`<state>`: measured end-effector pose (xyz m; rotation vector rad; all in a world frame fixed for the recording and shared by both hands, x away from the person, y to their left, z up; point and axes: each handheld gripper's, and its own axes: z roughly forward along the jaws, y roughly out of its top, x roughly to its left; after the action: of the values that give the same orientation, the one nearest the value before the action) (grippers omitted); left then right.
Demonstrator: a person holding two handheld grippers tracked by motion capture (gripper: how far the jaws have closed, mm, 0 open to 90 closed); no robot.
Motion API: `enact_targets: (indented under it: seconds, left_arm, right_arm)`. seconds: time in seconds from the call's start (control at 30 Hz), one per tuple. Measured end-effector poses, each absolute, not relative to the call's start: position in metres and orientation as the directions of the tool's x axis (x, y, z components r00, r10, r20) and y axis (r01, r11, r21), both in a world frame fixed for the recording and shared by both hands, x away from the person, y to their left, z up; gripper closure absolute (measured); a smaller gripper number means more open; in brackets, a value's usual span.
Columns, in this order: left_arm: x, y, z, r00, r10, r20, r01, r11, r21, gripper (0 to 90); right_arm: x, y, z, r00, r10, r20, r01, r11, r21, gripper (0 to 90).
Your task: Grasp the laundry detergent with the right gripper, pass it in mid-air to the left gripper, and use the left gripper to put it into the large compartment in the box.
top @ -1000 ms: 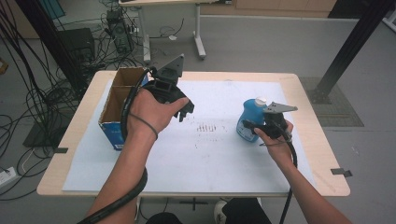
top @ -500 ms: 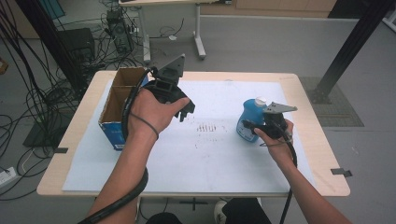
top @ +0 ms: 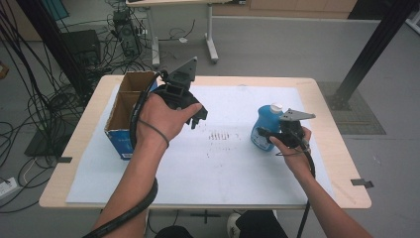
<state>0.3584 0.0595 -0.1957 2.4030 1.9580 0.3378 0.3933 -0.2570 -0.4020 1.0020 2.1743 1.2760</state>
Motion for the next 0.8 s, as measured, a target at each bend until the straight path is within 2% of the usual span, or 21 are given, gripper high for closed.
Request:
enact_targets:
  seconds: [0.8]
  left_arm:
    - [0.3613,0.0542,-0.1947,0.197,0.967,0.161,0.963,-0.222,0.156,5.4]
  right_arm:
    - [0.3930,-0.2574,-0.4018,-0.651,0.759,-0.002,0.369,0.319,0.873,44.8]
